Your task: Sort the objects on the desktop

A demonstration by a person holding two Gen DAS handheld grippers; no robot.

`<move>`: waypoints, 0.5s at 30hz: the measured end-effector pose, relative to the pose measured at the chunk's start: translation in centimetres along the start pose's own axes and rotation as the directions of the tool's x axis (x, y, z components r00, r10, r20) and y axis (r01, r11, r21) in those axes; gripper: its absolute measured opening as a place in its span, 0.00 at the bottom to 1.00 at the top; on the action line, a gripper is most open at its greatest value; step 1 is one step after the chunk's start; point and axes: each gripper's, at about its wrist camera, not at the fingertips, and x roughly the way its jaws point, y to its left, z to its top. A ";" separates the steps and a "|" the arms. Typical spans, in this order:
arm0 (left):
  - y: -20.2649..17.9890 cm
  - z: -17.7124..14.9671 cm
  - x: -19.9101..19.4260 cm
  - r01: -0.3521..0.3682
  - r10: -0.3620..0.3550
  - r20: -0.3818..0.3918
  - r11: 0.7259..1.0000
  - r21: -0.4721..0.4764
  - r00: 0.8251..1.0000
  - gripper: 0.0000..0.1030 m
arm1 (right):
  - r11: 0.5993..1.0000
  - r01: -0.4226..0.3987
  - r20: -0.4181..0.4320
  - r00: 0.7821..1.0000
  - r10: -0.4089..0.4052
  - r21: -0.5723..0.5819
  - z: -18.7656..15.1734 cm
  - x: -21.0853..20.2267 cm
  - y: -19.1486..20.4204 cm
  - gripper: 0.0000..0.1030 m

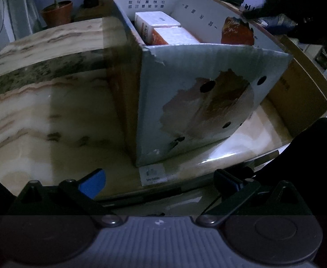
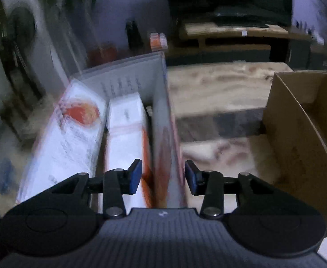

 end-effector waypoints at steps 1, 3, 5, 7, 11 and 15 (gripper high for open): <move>0.0 0.0 0.0 0.000 0.000 0.000 1.000 0.004 1.000 0.99 | 1.000 -0.002 0.025 1.000 0.001 0.023 0.4 -0.8 -0.8 0.55; -0.2 -0.1 0.1 0.001 -0.001 -0.001 1.000 0.015 1.000 0.99 | 0.999 0.027 0.034 0.999 -0.028 0.024 1.3 -2.0 -2.1 0.62; -0.4 -0.1 0.1 0.002 -0.002 -0.001 1.000 0.028 1.000 0.99 | 0.997 0.076 0.032 0.997 -0.076 -0.014 2.0 -3.1 -3.4 0.68; -0.6 -0.2 0.1 0.002 -0.003 0.002 0.999 0.039 1.000 0.99 | 0.985 0.165 0.017 0.986 -0.164 -0.059 2.5 -3.7 -5.1 0.77; -1.1 -0.3 0.1 0.003 -0.003 0.005 0.998 0.059 1.000 0.99 | 0.947 0.316 -0.038 0.947 -0.318 -0.065 2.2 -4.0 -10.4 0.85; -1.4 -0.3 0.4 -0.003 0.003 -0.001 0.997 0.075 1.000 0.99 | 0.917 0.390 -0.190 0.897 -0.398 -0.083 0.0 -1.8 -14.9 0.85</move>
